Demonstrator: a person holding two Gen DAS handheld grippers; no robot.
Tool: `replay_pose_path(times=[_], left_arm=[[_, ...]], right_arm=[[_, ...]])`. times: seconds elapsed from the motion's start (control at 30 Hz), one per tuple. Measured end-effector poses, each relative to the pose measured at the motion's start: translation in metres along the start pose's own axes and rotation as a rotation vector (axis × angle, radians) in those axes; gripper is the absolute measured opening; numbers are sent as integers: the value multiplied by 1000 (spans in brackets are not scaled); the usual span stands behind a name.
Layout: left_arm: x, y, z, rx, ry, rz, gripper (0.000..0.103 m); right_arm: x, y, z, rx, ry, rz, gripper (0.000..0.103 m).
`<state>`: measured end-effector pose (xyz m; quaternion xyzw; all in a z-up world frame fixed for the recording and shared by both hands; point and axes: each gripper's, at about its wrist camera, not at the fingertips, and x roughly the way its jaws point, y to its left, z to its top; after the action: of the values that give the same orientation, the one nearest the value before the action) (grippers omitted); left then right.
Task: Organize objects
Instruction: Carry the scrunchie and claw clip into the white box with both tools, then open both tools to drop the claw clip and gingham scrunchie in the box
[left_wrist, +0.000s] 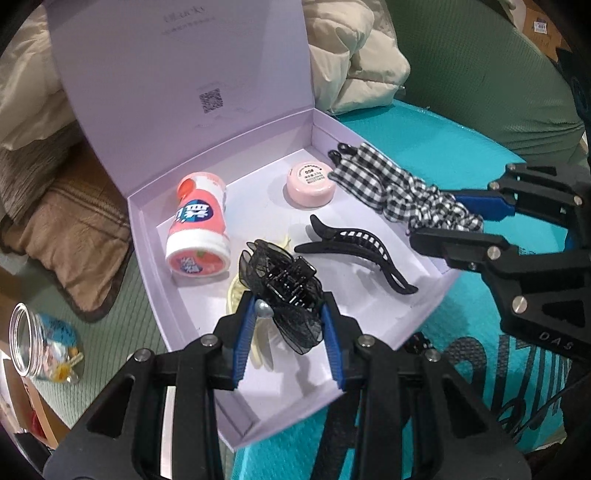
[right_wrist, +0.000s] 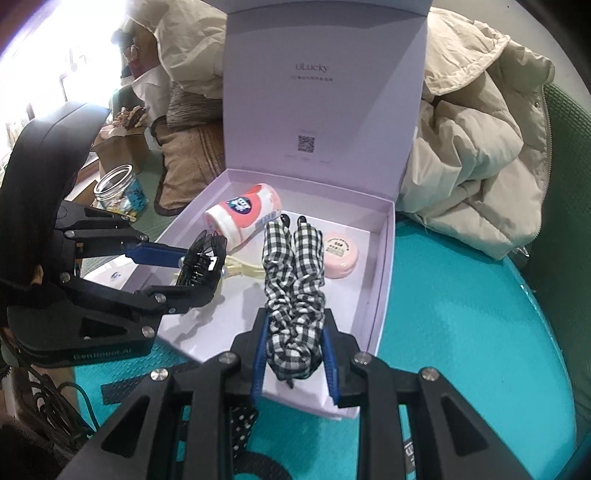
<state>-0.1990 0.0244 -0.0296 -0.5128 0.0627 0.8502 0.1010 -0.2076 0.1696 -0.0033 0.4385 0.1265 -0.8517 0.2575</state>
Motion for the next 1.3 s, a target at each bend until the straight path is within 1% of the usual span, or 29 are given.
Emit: replay_pose_path(times=[0.13, 0.27, 0.5, 0.83, 1.07, 1.3], left_arm=[[11, -4, 5, 29, 10, -1, 33], [23, -4, 7, 22, 37, -24, 33], [42, -5, 12, 36, 76, -28, 33], [53, -6, 16, 49, 99, -17, 33], [61, -7, 18, 33, 122, -33, 33], [62, -6, 19, 10, 120, -50, 33]], right_arm=[[10, -8, 7, 8, 8, -14, 26], [19, -13, 11, 10, 23, -16, 26], [38, -17, 19, 2, 47, -19, 26], [57, -21, 27, 0, 73, -45, 26], [70, -26, 32, -3, 91, -63, 26], [82, -30, 35, 5, 107, -73, 26]])
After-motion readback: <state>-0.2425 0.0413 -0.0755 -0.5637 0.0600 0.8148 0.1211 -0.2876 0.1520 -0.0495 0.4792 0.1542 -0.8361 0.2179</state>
